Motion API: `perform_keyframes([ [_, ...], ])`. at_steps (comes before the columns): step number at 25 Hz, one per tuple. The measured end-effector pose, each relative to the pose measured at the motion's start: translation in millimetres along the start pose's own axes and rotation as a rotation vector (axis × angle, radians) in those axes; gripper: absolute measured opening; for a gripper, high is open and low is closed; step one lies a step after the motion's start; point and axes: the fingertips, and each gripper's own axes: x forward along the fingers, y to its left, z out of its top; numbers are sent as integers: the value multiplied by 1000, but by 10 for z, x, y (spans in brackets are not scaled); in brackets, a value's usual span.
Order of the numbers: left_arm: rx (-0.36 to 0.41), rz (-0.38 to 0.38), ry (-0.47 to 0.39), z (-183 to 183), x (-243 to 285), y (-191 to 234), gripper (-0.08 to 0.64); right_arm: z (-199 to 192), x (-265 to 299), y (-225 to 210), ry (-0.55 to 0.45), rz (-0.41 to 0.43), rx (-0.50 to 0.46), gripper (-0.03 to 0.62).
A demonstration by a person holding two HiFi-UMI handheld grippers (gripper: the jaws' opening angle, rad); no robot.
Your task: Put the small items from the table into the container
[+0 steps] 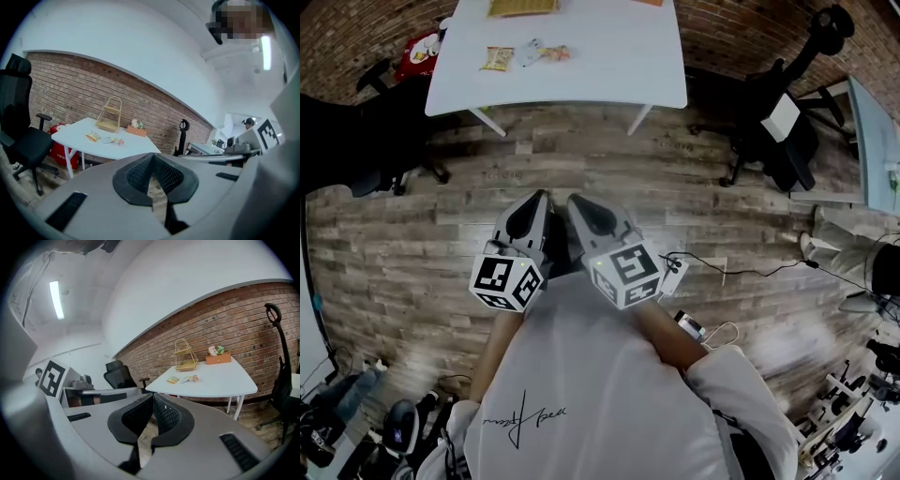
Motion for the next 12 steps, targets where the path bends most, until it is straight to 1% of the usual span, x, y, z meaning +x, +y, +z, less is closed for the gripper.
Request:
perform_keyframes([
  [5,4,65,1,94,51,283,9,61,229,-51,41,-63,-27,21],
  [9,4,86,-18,216,143,456,9,155,380,-163,68,-114,-70,21],
  [12,-15,85,-39,325,246,594,9,247,493,-248,72,-144,-83,21],
])
